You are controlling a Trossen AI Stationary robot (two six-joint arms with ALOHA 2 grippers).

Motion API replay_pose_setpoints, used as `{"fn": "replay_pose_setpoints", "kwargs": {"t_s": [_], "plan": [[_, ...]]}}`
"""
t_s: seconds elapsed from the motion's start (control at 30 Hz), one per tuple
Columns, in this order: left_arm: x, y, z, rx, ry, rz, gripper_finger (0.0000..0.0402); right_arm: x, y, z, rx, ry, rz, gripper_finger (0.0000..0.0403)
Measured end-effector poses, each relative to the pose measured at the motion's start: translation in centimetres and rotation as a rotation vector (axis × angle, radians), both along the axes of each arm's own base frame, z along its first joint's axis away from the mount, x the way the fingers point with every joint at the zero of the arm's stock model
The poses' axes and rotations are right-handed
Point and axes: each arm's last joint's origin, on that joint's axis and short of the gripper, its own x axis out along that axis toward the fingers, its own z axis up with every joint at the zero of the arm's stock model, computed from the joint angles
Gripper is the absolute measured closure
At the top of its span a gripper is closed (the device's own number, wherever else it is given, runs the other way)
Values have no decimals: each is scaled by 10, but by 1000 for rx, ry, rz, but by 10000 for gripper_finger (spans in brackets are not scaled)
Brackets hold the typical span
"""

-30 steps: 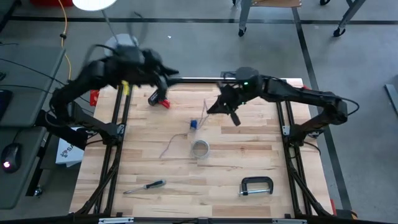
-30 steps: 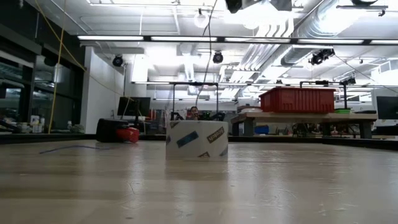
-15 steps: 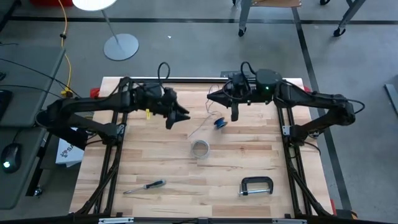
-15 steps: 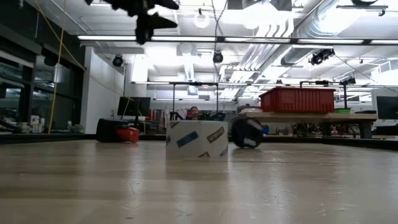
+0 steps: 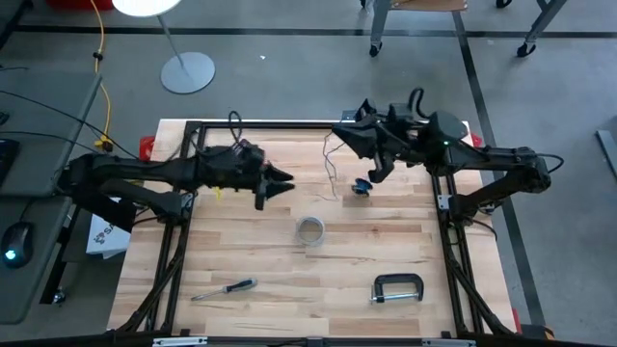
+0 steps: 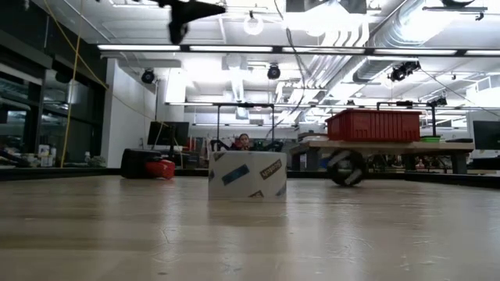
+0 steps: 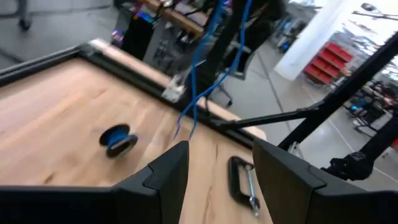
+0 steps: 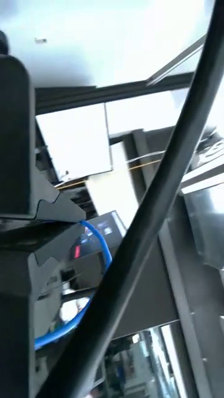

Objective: Coil cords
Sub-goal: Uncoil the blue wire from the spool

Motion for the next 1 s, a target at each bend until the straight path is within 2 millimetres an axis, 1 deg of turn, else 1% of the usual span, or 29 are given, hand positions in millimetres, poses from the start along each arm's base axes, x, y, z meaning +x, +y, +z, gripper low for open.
{"fn": "replay_pose_setpoints", "kwargs": {"t_s": [0.13, 0.2, 0.27, 0.33, 0.43, 0.53, 0.6, 0.73, 0.8, 0.9, 1.0], "plan": [[29, -12, -19, -2, -19, -62, 229, 0, -2, 0, 3, -7, -4, 403], [39, -16, -32, -18, 10, -76, 229, 0, -3, 0, -1, -6, 1, 403], [46, -19, -40, -81, 19, -78, 229, 0, -3, 0, -5, -3, 0, 403], [52, -21, -43, -127, -3, -111, 229, 0, -3, 0, -22, 4, -8, 403], [57, -26, -42, -119, -75, -149, 229, 1, -6, -2, -35, 16, -21, 403], [67, -25, -46, -58, -78, -95, 229, 1, -11, -3, -19, 30, -50, 403], [77, -24, -54, 5, -53, -57, 229, 1, -15, -3, -21, 30, -66, 403], [100, -25, -69, 44, -2, -56, 229, 0, -20, -2, -23, 23, -87, 403], [109, -26, -74, 61, 10, -54, 229, 0, -22, -2, -16, 22, -89, 403], [118, -24, -84, 50, 45, 3, 229, 0, -22, -2, -16, 20, -91, 403], [121, -22, -90, 56, 69, 82, 229, 0, -22, -2, -17, 20, -91, 403]]}}
